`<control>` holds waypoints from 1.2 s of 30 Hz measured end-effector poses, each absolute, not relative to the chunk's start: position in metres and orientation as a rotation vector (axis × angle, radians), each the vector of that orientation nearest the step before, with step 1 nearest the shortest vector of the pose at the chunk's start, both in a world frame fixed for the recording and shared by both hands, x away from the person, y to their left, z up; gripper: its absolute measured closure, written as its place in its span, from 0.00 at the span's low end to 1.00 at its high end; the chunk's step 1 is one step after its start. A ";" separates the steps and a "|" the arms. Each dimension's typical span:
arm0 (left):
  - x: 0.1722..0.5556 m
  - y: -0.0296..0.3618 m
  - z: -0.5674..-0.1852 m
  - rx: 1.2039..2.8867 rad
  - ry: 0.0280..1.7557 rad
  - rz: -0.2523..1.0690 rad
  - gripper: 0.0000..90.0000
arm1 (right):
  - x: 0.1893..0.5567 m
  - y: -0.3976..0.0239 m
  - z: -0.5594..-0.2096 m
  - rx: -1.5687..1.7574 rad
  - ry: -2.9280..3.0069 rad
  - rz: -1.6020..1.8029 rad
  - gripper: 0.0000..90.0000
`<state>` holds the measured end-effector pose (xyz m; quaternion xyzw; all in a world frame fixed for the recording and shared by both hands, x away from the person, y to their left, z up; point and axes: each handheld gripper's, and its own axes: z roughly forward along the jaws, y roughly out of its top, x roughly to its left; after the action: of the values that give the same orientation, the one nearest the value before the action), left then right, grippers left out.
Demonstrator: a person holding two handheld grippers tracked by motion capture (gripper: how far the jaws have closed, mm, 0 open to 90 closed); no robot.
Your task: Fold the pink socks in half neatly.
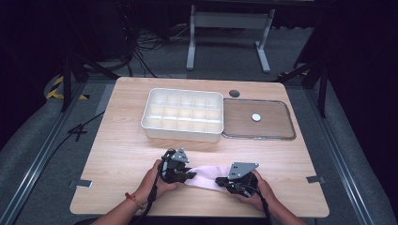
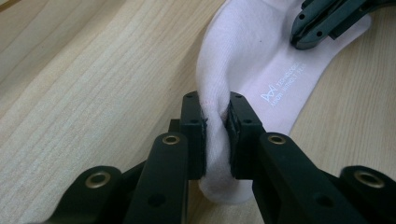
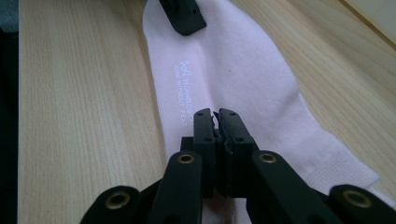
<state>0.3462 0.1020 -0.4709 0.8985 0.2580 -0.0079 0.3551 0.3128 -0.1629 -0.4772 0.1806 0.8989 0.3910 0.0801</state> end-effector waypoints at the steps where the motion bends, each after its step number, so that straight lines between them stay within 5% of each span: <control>1: 0.346 0.103 -0.471 2.323 0.666 -0.024 0.89 | 0.313 -0.163 -0.477 0.536 2.690 1.168 0.96; 36: 0.346 0.118 -0.460 2.266 0.719 0.043 0.88 | 0.340 -0.131 -0.472 0.578 2.670 1.171 0.99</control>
<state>0.3465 0.1177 -0.4600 0.8843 0.2807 0.0169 0.3727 0.3397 -0.1309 -0.4721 0.1938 0.8950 0.3927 0.0847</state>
